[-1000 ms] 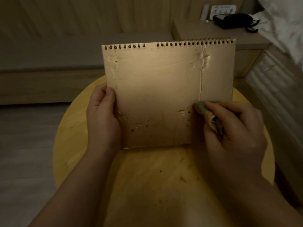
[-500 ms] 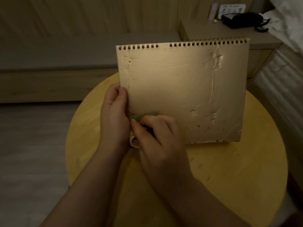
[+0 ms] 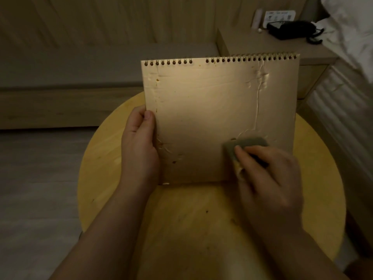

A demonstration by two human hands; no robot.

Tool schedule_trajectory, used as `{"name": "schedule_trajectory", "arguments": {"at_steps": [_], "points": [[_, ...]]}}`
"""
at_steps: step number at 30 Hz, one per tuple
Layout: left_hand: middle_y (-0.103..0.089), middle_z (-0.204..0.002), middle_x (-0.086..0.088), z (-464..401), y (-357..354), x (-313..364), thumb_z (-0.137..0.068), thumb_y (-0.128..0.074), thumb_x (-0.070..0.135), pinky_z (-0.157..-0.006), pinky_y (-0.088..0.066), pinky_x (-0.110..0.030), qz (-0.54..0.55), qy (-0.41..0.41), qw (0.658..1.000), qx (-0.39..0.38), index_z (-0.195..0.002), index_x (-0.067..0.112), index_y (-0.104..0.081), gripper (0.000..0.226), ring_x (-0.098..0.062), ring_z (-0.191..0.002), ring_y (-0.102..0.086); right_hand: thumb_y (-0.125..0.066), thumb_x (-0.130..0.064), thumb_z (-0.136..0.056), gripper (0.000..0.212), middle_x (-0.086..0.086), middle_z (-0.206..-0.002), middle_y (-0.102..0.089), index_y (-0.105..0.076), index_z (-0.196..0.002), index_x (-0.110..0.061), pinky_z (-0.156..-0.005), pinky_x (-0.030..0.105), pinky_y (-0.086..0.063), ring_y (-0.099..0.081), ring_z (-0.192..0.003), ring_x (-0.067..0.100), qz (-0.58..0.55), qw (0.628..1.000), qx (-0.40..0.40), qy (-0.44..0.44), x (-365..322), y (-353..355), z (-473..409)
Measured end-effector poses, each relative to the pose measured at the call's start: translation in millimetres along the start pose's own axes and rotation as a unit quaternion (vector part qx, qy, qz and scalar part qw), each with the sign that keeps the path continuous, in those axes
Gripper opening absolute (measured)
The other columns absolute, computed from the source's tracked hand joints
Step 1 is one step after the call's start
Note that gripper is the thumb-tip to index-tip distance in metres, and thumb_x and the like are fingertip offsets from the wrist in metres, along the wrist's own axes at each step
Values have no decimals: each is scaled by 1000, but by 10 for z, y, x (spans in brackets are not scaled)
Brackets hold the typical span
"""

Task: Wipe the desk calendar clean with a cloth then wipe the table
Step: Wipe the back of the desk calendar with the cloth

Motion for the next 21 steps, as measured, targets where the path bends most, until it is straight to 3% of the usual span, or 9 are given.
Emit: {"name": "schedule_trajectory", "arguments": {"at_steps": [4, 8, 15, 21], "points": [[-75, -92, 24, 13, -4, -28, -111, -42, 22, -68, -49, -9, -3, 1, 1000, 5, -101, 36, -71, 34, 7, -85, -66, -64, 0, -98, 26, 26, -109, -70, -74, -122, 5, -102, 24, -33, -57, -101, 36, 25, 999, 21, -25, 206, 142, 3], [-73, -90, 19, -1, 10, -64, -111, -42, 22, -67, -49, -10, -2, 5, 1000, 9, -106, 25, -70, 29, 6, -82, -65, -61, -6, -104, 24, 26, -109, -69, -74, -121, 4, -95, 35, -40, -61, -98, 39, 30, 997, 62, -24, 302, 238, 50], [-73, -93, 19, -32, 23, -82, -108, -44, 27, -68, -49, -10, -1, 1, 1000, 13, -104, 32, -72, 29, 5, -84, -66, -65, -3, -98, 24, 26, -108, -69, -75, -119, 4, -101, 24, -32, -62, -94, 45, 28, 998, 28, -40, 255, 156, 126], [-73, -90, 18, -50, 13, -83, -107, -44, 24, -69, -50, -12, 21, -11, 1000, -5, -93, 40, -75, 37, 4, -82, -65, -71, 0, -94, 23, 24, -105, -71, -77, -116, 3, -100, 30, -38, -56, -100, 33, -48, 999, 12, -15, -268, -120, 110]]}}
Point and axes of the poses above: each hand's wrist, its own z-axis away from the middle knuckle, its own y-axis out of the back of the hand, x = y × z, the point moved 3 cm from there along -z, towards the middle knuckle
